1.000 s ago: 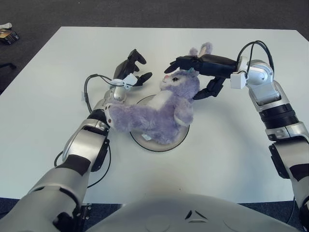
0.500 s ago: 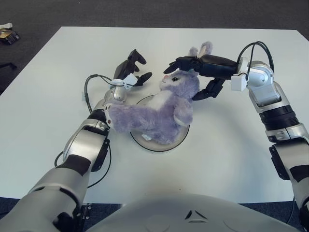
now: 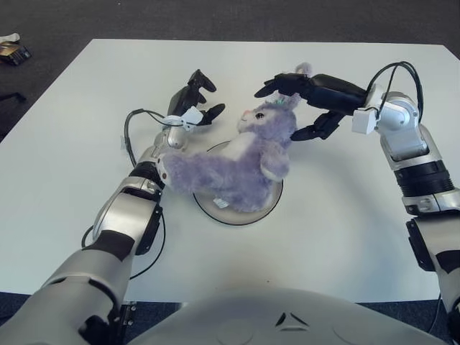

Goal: Put the doll into the plate.

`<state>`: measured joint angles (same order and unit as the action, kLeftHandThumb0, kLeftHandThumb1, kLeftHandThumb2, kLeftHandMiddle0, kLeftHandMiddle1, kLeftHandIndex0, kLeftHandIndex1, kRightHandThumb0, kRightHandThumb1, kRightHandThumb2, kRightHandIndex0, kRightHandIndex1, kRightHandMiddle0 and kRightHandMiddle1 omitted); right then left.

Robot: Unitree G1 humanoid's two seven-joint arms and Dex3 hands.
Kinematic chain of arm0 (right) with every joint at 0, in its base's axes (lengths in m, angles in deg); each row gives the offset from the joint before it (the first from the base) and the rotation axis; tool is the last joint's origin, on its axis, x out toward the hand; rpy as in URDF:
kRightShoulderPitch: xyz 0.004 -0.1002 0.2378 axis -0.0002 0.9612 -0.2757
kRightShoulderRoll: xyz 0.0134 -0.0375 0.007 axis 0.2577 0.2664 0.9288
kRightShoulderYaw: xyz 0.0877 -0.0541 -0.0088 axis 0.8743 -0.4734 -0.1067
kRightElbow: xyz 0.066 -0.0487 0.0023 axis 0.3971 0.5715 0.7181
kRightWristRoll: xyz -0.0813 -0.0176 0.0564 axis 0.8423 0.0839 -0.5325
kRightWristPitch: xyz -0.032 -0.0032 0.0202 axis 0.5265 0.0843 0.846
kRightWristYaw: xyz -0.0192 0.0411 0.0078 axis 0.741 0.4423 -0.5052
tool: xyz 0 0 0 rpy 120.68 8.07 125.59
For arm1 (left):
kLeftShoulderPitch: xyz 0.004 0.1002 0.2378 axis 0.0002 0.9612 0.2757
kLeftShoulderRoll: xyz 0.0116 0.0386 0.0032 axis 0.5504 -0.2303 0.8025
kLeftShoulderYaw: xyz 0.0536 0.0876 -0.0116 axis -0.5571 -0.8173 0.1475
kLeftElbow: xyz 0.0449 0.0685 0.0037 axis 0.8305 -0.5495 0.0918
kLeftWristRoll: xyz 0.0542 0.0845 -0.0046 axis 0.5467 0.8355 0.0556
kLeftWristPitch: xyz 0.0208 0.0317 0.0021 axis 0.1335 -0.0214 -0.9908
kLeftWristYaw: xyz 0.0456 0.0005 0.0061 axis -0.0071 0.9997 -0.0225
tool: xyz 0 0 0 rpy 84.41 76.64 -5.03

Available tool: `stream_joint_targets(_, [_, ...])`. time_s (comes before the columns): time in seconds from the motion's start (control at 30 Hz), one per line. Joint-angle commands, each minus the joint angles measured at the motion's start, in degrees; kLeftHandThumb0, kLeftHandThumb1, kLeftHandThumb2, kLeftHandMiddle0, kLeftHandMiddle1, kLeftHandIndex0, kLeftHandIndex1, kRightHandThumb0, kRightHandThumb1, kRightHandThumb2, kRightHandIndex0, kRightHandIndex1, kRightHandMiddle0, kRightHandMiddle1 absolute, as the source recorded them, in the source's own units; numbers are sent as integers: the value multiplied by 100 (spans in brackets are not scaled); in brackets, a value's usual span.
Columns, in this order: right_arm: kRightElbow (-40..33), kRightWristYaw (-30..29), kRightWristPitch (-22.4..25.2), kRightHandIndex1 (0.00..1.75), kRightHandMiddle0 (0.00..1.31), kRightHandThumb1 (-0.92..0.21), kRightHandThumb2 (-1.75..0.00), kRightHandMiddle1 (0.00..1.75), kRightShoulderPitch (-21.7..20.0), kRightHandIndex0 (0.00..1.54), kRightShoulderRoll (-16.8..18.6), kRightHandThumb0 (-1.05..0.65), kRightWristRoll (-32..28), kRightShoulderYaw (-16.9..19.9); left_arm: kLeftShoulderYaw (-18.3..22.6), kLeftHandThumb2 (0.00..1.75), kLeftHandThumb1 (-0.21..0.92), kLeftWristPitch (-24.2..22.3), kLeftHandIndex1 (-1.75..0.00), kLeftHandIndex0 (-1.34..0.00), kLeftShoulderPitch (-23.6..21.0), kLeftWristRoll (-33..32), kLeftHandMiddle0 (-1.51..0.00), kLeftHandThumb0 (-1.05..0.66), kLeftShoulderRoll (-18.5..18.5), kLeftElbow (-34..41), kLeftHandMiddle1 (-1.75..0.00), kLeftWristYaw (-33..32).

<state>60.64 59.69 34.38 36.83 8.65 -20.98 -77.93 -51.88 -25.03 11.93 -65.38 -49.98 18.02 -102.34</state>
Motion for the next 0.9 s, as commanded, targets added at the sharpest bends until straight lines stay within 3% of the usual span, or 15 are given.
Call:
stream_joint_targets(0.0, [-26,-200,212,15,0,-51,-74,80,139,19,-102,-74,80,201,137,73,74,-70,-175,-18,70,-146,-42,-1,146,119,-152,118])
stream_joint_targets(0.1, [-134,-206,478,16,0,-50,-73,83,222,20,-114,-73,-48,293,212,76,72,-136,-175,-17,107,-209,-42,-1,175,180,-154,164])
stream_joint_targets(0.2, [-286,-161,858,18,0,-42,-82,89,336,20,-161,-64,-277,473,313,77,72,-214,-175,-16,171,-309,-41,-1,207,256,-156,193])
stream_joint_targets(0.4, [-416,-277,1177,22,0,-38,-87,96,427,19,-258,-63,-304,751,473,86,68,-310,-174,-13,283,-472,-43,0,208,407,-164,227])
stream_joint_targets(0.63, [-372,-82,1557,28,0,-33,-89,99,296,21,-341,-60,-622,917,597,93,63,-466,-174,-14,383,-634,-44,0,199,569,-168,340])
stream_joint_targets(0.87, [-548,98,2071,42,0,-22,-104,104,274,15,-358,-44,-951,1024,638,98,60,-565,-175,-16,436,-672,-46,0,206,661,-169,395])
